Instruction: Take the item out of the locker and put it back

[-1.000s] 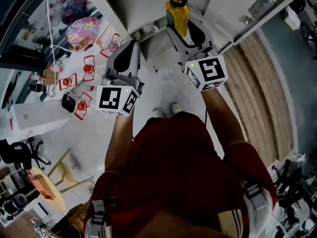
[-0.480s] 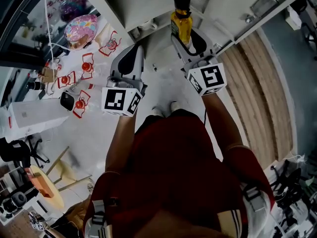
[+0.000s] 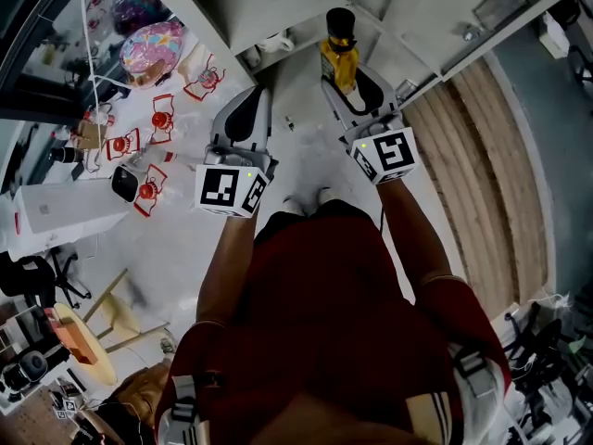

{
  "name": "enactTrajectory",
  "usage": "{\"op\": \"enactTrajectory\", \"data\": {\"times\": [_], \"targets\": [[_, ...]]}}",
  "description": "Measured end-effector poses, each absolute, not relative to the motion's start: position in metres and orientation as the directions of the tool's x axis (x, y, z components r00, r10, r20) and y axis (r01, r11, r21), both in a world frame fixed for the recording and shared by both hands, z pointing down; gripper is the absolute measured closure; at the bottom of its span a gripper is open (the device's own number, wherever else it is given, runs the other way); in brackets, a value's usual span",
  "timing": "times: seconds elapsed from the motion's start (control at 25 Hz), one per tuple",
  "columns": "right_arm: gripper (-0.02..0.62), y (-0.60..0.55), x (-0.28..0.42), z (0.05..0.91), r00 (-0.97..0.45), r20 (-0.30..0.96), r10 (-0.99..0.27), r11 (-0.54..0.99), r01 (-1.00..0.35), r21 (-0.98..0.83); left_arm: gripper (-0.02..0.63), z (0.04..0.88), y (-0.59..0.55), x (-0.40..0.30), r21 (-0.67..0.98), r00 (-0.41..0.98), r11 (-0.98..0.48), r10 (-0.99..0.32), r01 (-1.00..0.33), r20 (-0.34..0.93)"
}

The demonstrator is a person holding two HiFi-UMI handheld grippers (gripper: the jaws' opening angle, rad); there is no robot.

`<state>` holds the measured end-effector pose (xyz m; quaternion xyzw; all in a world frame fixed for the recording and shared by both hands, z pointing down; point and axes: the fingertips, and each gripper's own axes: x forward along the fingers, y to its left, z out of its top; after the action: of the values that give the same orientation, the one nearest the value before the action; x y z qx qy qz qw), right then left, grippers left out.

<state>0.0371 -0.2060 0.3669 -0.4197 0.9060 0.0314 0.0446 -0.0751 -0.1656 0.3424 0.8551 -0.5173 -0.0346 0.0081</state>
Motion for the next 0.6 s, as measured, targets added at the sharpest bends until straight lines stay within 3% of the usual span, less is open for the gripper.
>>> {"op": "enactTrajectory", "data": {"times": [0.6], "targets": [[0.402,-0.208,0.05,0.436,-0.652,-0.026,-0.758,0.652,-0.758,0.014,0.6,0.381,-0.175,-0.065,0.042,0.46,-0.461,-0.887,-0.886,-0.037]]}}
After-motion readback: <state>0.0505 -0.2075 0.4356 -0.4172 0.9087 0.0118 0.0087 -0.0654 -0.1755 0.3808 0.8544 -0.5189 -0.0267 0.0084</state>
